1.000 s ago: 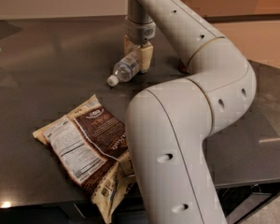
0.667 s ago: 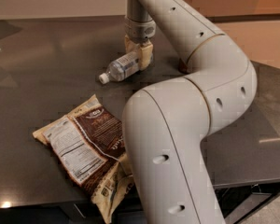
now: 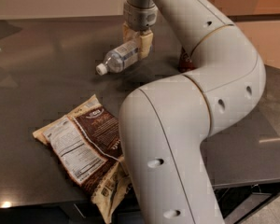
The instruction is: Pick blue plastic bottle
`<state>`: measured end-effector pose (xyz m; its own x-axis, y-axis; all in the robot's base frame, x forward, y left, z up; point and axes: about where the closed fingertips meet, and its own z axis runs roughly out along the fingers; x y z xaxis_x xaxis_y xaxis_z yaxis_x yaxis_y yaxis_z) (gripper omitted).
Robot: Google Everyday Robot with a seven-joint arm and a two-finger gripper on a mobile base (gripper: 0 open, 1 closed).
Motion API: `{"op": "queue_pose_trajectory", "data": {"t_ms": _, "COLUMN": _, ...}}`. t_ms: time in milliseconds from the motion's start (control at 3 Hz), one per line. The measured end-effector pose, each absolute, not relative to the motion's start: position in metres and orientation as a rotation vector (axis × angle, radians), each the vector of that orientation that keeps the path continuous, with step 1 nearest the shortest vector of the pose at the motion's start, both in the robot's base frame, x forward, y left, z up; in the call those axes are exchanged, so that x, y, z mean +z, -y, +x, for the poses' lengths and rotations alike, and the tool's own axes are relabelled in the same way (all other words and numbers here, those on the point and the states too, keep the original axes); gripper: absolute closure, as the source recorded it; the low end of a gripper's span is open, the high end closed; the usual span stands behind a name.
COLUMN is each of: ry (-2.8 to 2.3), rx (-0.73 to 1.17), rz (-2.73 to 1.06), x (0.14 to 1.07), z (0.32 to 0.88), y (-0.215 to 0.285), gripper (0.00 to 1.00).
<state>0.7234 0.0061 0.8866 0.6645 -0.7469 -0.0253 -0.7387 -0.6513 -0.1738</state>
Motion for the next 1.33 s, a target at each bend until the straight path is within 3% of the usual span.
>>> {"op": "queue_pose_trajectory", "data": {"t_ms": 1333, "ry": -0.965, "rx": 0.003, "rz": -2.547, "x": 1.004, "z": 0.639, "y": -0.011, "gripper": 1.00}}
